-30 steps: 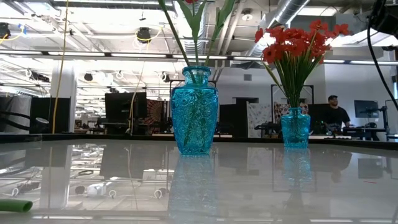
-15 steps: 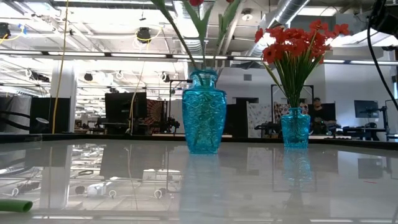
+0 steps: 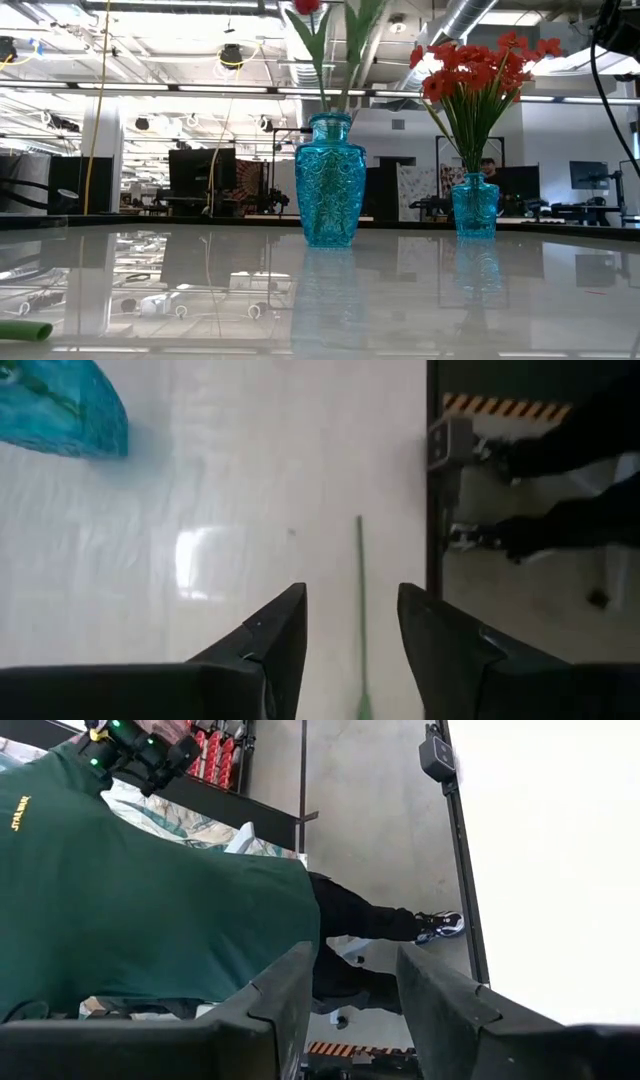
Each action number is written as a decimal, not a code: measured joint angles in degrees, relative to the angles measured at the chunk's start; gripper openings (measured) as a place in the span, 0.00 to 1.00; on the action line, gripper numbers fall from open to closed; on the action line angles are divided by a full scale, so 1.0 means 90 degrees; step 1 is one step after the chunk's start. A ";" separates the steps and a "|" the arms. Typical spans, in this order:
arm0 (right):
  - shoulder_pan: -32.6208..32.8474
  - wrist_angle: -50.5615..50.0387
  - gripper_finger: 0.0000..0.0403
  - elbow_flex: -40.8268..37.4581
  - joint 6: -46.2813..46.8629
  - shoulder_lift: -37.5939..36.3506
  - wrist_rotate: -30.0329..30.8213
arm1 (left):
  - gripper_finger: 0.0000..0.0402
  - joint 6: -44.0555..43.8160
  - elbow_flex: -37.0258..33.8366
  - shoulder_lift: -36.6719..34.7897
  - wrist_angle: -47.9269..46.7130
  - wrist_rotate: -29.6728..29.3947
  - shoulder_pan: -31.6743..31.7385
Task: Sort flowers into vase by color
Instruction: Put the orange flower into the green vase
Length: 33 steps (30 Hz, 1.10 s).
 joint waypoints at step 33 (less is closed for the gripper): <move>0.0000 -0.0056 0.43 0.0000 -0.0037 0.0010 0.0002 | 0.36 -0.1534 -0.5002 0.0068 0.4340 0.0859 -0.1499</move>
